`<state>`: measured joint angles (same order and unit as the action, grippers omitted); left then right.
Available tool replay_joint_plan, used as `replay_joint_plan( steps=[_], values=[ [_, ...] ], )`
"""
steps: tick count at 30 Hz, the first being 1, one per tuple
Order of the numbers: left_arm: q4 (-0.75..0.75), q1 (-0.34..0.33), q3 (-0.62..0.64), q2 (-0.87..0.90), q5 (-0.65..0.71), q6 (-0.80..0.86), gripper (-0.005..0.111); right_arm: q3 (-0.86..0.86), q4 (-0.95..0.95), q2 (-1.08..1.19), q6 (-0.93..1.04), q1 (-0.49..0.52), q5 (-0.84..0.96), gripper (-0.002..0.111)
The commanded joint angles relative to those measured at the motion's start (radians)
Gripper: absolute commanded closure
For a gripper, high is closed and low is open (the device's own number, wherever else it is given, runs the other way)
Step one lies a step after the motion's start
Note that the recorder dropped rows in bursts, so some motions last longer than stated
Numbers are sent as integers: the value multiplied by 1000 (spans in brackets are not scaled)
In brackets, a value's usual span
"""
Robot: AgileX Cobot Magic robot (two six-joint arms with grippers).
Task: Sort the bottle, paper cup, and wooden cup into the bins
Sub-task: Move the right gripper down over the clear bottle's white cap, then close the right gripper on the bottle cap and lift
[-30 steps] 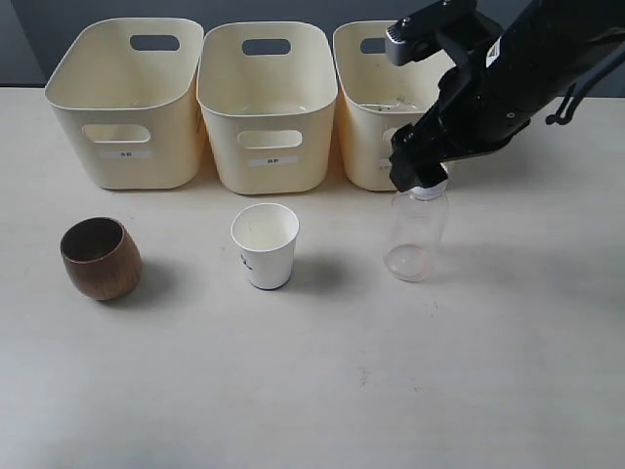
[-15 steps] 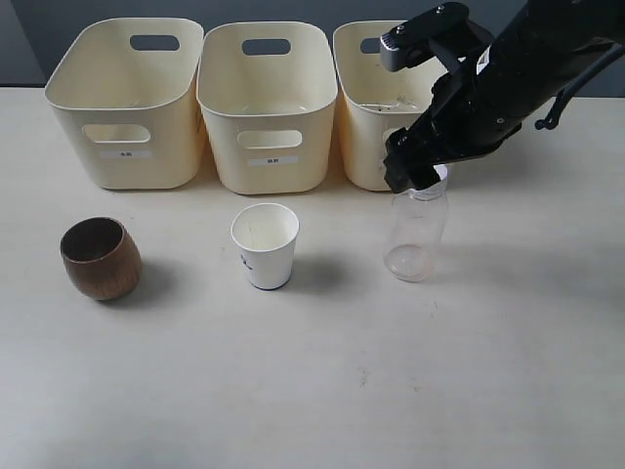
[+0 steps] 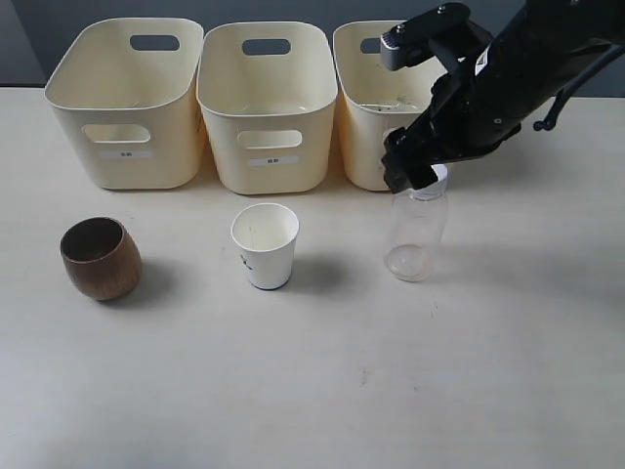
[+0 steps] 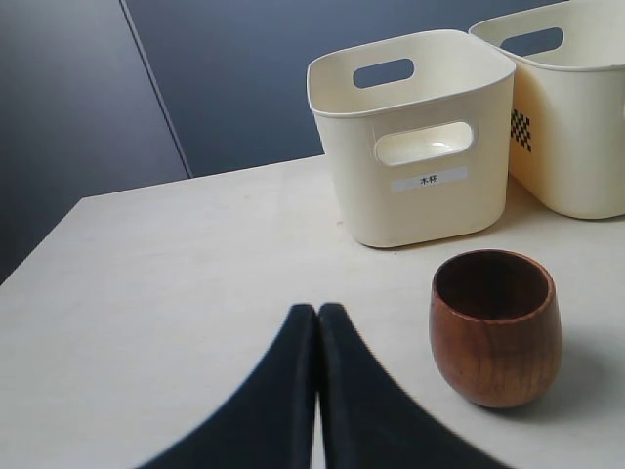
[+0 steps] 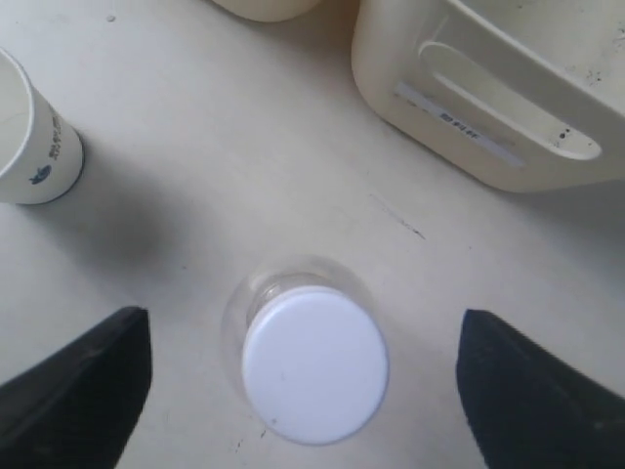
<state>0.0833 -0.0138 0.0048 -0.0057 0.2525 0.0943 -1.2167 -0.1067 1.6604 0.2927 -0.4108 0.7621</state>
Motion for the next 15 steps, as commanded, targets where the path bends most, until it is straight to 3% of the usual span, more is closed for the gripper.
replay_joint_plan(
  steps=[1,12,15],
  values=[
    [-1,-3,-5,6,-15,-6,107,-4,1,25,-7,2,-15,29],
    [-1,-3,-5,6,-15,-6,107,-4,1,29,-8,2,4,29],
    [-1,-3,-5,6,-15,-6,107,-4,3,29,-8,2,18,38]
  ],
)
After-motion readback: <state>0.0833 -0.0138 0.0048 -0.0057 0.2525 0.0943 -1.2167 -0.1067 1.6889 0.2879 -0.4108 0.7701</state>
